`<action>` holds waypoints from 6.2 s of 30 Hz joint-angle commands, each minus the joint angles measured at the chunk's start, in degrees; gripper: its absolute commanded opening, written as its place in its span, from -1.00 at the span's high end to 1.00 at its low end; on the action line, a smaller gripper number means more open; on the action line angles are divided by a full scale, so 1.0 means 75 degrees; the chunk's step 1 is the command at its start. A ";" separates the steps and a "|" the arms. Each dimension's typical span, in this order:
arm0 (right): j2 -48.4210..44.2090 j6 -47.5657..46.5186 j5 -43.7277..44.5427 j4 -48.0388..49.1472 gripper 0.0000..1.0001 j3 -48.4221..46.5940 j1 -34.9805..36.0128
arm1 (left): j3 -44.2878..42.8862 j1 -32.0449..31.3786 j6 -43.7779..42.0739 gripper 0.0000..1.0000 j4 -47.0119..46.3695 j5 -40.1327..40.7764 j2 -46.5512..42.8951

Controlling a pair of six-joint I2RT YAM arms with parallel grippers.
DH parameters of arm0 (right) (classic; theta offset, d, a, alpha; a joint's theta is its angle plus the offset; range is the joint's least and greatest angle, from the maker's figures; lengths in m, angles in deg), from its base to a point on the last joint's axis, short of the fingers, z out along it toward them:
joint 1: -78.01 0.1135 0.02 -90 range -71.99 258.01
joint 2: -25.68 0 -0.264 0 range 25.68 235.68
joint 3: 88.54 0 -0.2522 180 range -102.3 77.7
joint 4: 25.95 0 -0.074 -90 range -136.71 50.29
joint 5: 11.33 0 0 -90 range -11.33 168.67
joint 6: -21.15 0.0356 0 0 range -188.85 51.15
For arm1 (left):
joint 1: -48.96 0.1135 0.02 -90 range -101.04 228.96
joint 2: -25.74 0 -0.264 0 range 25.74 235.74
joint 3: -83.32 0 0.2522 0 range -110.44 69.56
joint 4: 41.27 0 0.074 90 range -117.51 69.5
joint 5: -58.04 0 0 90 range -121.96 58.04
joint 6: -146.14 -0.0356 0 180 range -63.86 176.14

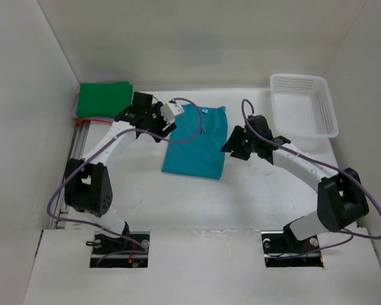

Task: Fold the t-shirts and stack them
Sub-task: Grab one side of the 2/3 rectangular tshirt with both arms, then fold the long partially folded tshirt into a neat square, then smooth out wrinkles on the folded tshirt

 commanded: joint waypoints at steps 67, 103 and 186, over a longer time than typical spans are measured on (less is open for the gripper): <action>-0.4219 0.2455 -0.0100 -0.2376 1.00 0.1968 0.2702 | 0.0817 -0.1876 0.0129 0.87 0.5615 -0.0577 -0.1804; 0.1197 -0.0160 -0.1355 0.0507 0.25 -0.1197 -0.0852 | -0.2981 -0.0387 0.1594 0.19 0.2369 0.1005 0.1927; -0.1803 0.1270 0.0203 0.0662 0.75 0.2425 0.1316 | 0.1965 -0.1067 0.2707 -0.06 0.2262 -0.1641 -0.1766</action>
